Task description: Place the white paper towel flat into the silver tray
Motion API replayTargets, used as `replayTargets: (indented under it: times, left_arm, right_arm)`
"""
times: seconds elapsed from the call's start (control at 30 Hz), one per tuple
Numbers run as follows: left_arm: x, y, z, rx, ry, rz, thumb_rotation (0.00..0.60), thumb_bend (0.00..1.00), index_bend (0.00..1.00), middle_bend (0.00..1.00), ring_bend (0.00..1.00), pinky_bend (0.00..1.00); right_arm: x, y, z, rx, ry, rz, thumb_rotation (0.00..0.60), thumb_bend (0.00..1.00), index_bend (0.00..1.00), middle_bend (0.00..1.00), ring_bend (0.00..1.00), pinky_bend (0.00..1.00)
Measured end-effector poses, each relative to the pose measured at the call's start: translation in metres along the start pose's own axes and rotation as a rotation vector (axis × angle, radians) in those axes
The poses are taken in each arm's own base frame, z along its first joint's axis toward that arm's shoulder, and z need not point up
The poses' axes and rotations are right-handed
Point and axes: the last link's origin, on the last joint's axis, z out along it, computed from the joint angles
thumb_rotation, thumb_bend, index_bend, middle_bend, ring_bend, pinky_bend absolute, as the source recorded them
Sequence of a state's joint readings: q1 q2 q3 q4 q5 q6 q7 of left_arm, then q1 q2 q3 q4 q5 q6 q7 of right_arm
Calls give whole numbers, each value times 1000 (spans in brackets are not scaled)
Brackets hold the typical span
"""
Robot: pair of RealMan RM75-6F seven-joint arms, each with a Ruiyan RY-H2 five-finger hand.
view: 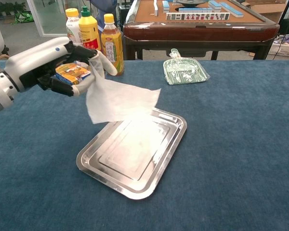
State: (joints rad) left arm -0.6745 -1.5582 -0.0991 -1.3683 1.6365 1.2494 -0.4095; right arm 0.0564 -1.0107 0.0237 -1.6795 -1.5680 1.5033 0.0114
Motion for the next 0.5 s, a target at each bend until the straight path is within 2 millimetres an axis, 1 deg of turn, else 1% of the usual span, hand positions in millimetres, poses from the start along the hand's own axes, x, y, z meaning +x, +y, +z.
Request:
replayTargets:
  times: [0.13, 0.27, 0.4, 0.5]
  left_arm:
    - [-13, 14, 5, -33, -27, -51, 600, 516, 618, 327, 251, 175]
    - [-23, 19, 4, -32, -58, -98, 600, 516, 616, 327, 250, 175]
    - [-34, 17, -2, -11, -103, -111, 600, 515, 613, 327, 250, 171]
    - [-37, 9, -6, 6, -113, -76, 600, 514, 613, 327, 250, 170]
  right_arm:
    - [0, 1, -2, -6, 0, 0, 600, 203, 178, 262, 162, 174]
    - [0, 2, -2, -10, 1, 3, 600, 203, 178, 262, 162, 174]
    - [-1, 3, -1, -8, -1, 5, 600, 203, 178, 262, 162, 174]
    - [-1, 3, 0, -7, -2, 5, 600, 203, 178, 262, 162, 174]
